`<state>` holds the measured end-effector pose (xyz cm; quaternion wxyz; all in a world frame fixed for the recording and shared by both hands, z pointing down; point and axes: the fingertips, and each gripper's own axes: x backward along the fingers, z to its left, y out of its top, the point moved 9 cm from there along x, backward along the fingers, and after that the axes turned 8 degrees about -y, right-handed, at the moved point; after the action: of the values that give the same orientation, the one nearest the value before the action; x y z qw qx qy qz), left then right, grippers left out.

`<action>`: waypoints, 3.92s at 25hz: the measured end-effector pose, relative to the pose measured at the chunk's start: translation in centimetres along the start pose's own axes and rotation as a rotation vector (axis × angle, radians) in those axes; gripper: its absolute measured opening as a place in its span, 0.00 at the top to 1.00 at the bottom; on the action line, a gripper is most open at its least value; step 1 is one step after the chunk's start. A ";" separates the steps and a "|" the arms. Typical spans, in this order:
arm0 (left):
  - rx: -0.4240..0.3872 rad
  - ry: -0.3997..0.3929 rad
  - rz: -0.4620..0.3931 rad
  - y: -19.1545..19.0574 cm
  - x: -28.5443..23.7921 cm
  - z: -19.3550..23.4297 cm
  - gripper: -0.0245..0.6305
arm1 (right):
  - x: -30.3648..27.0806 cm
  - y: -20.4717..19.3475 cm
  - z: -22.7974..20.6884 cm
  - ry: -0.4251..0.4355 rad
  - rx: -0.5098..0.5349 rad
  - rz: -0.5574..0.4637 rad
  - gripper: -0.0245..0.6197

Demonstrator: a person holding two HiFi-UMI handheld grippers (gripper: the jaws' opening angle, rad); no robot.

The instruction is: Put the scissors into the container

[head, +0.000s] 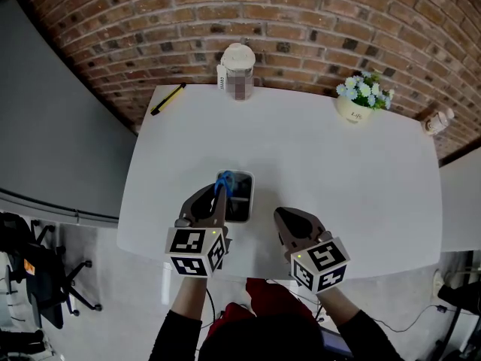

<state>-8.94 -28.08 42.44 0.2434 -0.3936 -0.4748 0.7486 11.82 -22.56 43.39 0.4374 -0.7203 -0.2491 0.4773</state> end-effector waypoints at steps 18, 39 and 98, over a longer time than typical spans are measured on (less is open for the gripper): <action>0.028 0.059 0.032 -1.6 0.8 0.3 0.81 | 0.7 -0.2 0.4 0.013 0.002 -0.005 0.95; 0.059 0.066 0.013 -1.7 3.7 0.2 0.77 | 1.9 0.0 2.4 0.025 0.027 -0.030 0.95; -0.004 0.008 -0.035 -6.7 20.8 -5.2 0.96 | 12.9 -3.9 11.5 -0.027 0.113 -0.132 0.95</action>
<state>-16.62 -7.12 39.75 0.2578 -0.3887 -0.4821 0.7416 7.08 -6.10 38.82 0.5046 -0.6698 -0.2747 0.4704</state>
